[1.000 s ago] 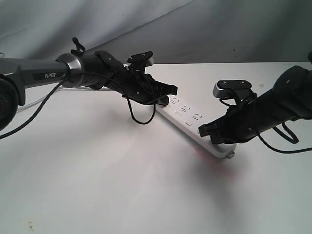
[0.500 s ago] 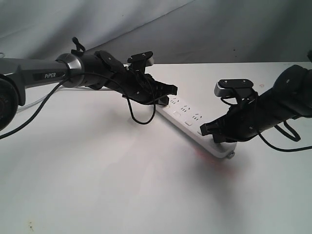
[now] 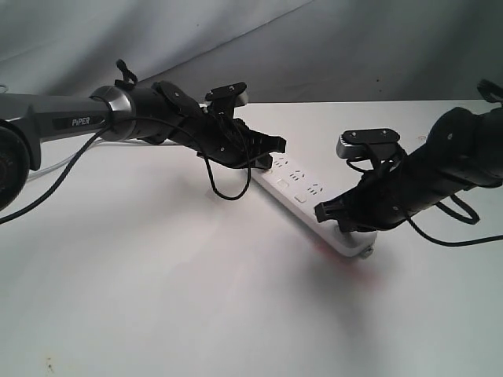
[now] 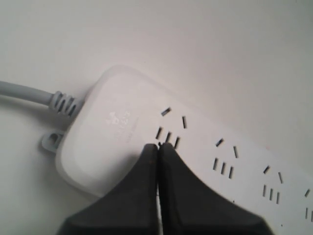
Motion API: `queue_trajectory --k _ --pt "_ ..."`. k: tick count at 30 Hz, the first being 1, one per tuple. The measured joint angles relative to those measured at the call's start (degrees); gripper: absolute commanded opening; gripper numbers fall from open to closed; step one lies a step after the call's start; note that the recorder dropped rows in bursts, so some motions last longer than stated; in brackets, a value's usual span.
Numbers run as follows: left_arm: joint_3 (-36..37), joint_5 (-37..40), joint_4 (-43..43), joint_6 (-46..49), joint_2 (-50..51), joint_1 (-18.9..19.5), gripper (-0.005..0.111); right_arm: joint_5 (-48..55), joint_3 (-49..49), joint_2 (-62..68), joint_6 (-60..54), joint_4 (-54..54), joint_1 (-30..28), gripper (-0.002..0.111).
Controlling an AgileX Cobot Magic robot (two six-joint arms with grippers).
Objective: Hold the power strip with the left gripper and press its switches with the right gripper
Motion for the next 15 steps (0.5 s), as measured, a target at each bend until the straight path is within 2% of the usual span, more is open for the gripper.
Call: queue_trajectory --k 15 --pt "0.0 0.0 0.0 0.0 0.0 0.0 0.0 -2.06 0.23 -4.9 1.13 -3.35 2.04 0.0"
